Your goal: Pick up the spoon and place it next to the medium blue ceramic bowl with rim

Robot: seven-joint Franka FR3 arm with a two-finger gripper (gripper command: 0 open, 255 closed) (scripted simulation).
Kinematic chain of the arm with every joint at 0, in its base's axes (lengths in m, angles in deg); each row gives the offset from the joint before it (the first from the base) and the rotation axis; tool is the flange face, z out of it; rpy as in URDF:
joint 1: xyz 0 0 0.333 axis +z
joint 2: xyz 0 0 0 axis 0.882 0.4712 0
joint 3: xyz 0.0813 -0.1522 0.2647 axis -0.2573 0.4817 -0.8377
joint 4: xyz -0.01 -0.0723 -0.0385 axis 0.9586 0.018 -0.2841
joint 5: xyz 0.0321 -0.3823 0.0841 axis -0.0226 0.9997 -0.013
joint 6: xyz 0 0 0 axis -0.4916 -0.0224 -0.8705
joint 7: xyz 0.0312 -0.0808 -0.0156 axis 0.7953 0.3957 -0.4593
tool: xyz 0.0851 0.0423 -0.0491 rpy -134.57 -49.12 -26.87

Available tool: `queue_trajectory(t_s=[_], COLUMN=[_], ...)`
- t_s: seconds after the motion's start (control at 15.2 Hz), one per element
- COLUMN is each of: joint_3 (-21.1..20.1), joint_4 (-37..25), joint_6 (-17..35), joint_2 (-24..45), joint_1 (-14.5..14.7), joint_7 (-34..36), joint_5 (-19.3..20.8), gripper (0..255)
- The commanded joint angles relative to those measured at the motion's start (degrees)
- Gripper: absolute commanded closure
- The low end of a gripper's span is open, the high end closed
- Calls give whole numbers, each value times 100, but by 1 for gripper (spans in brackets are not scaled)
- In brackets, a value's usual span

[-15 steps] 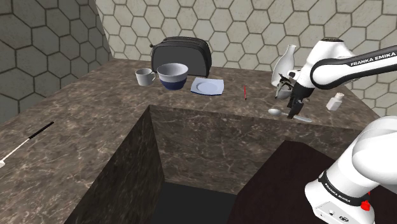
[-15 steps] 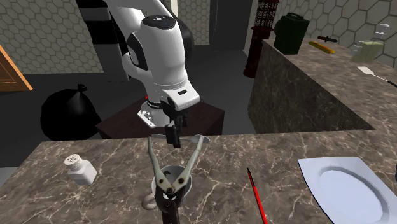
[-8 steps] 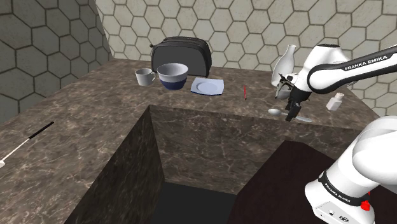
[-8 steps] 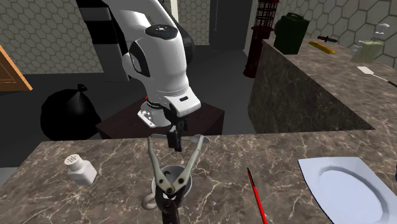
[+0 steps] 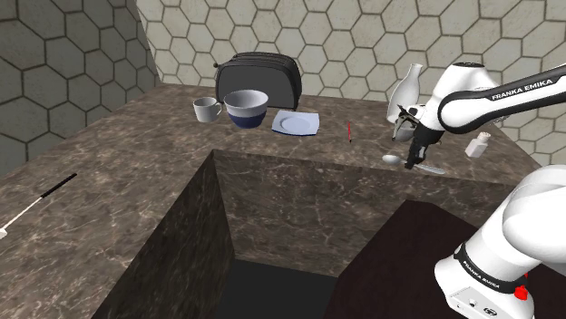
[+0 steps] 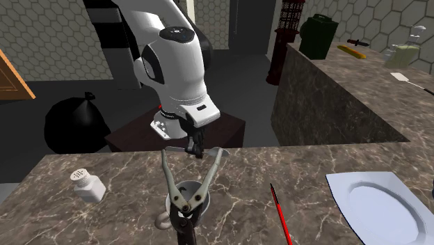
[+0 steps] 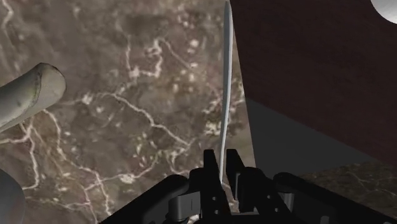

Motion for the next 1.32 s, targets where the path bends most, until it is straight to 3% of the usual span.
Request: queue_trajectory(t_s=[0.0,0.26,1.25], joint_3=[19,11,-465], joint_4=[0,-5,-690], joint_6=[26,17,-1550], joint_2=[24,22,-873], joint_1=[-14,-12,-24], joint_7=[-4,-1,42], joint_5=[22,16,-268], gripper=[255,255,255])
